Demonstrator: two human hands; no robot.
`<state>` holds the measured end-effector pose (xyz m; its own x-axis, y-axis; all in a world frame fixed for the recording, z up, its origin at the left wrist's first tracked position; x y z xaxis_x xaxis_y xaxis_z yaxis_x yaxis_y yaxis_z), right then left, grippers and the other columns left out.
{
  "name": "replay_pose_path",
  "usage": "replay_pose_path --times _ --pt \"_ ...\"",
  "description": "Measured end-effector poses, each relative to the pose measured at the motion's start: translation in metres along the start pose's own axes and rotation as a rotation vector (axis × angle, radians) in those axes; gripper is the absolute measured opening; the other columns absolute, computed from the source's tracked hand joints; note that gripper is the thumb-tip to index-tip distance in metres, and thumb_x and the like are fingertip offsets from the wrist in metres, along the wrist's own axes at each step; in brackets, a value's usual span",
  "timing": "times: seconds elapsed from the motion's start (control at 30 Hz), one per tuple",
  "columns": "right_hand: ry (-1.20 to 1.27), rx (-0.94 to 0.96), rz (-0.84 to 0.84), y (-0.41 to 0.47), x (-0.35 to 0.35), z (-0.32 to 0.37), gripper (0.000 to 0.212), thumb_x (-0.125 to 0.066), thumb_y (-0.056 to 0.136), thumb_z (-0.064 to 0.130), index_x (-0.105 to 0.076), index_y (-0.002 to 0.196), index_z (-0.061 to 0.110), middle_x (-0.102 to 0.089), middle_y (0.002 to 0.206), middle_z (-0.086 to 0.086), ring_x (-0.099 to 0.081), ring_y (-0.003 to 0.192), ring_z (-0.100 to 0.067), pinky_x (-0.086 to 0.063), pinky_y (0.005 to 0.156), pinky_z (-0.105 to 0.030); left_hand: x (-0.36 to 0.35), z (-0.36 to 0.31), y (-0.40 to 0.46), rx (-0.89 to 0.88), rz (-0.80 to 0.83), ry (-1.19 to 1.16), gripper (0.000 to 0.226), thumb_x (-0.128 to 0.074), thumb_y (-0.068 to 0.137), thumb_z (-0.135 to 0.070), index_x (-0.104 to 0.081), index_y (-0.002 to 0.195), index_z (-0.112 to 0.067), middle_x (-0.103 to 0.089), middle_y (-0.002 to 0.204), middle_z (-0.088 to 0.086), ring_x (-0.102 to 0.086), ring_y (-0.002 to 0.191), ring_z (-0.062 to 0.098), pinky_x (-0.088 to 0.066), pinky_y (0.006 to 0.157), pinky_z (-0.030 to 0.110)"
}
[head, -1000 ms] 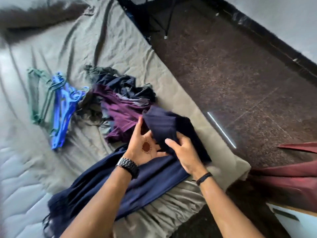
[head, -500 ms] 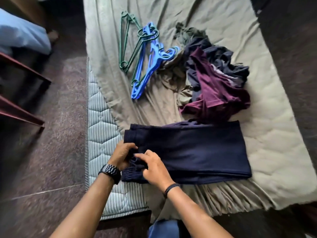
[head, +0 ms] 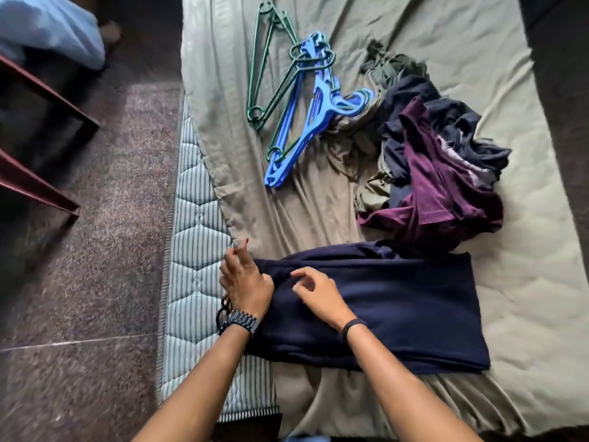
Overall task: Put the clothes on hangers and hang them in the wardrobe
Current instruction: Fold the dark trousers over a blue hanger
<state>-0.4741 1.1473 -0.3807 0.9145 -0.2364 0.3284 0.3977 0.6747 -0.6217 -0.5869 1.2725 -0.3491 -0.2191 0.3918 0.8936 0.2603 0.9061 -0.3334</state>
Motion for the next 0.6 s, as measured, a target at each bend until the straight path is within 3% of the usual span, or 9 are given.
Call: replay_pose_path --times 0.1,0.2,0.33,0.43,0.53,0.6 --pt "-0.006 -0.02 -0.032 0.049 0.045 0.015 0.026 -0.055 0.084 0.008 -0.065 0.105 0.019 -0.067 0.083 -0.009 -0.059 0.074 -0.017 -0.051 0.078 -0.035 0.0 -0.039 0.035 -0.124 0.012 -0.152 0.063 -0.062 0.07 -0.004 -0.044 0.131 -0.011 -0.04 0.127 0.016 -0.04 0.116 0.036 -0.033 0.101 0.047" --pt "-0.031 -0.005 -0.077 0.098 0.089 0.046 0.027 -0.05 0.084 0.004 -0.062 0.102 0.02 -0.065 0.081 -0.009 -0.063 0.079 -0.026 -0.05 0.071 -0.031 -0.005 -0.082 0.079 -0.25 0.086 -0.239 0.052 -0.059 0.077 -0.003 -0.048 0.128 -0.002 -0.045 0.124 0.019 -0.043 0.116 0.037 -0.031 0.104 0.041" --pt "0.054 0.055 -0.165 0.151 0.132 0.089 0.031 -0.045 0.085 0.001 -0.061 0.103 0.02 -0.064 0.082 -0.008 -0.061 0.077 -0.019 -0.05 0.064 -0.027 -0.003 -0.126 0.137 -0.353 0.065 -0.19 0.049 -0.051 0.081 -0.002 -0.046 0.13 -0.003 -0.046 0.127 0.017 -0.046 0.111 0.037 -0.032 0.1 0.039" --pt "0.091 0.1 -0.158 0.184 0.139 0.111 0.043 -0.04 0.085 -0.002 -0.061 0.114 0.02 -0.055 0.077 -0.001 -0.054 0.077 -0.016 -0.051 0.06 -0.026 -0.003 -0.138 0.175 -0.321 0.029 -0.145 0.054 -0.044 0.089 -0.004 -0.036 0.142 -0.007 -0.038 0.14 0.016 -0.043 0.118 0.037 -0.03 0.103 0.038" --pt "0.009 0.145 -0.17 0.212 0.134 0.125 0.052 -0.044 0.085 -0.001 -0.053 0.131 0.02 -0.048 0.091 -0.007 -0.048 0.083 -0.02 -0.048 0.077 -0.032 -0.021 -0.136 0.207 -0.262 0.127 -0.092 0.053 -0.04 0.097 -0.017 -0.027 0.149 -0.016 -0.025 0.151 0.018 -0.032 0.133 0.036 -0.023 0.111 0.039" --pt "-0.038 0.131 -0.19 0.224 0.133 0.13 0.054 -0.048 0.088 0.004 -0.045 0.139 0.021 -0.044 0.106 -0.011 -0.049 0.094 -0.023 -0.042 0.095 -0.032 -0.03 -0.137 0.217 -0.283 0.209 -0.078 0.047 -0.044 0.096 -0.023 -0.039 0.142 -0.018 -0.037 0.143 0.018 -0.037 0.131 0.034 -0.027 0.11 0.037"
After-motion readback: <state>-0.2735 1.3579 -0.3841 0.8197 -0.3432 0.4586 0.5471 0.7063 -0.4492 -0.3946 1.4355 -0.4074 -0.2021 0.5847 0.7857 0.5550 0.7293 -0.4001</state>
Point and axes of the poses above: each hand's wrist, its own y-axis towards the middle knuckle, its own x-axis out of the back of the hand, z = x × y, the point moved 9 cm from there along y, towards the middle knuckle
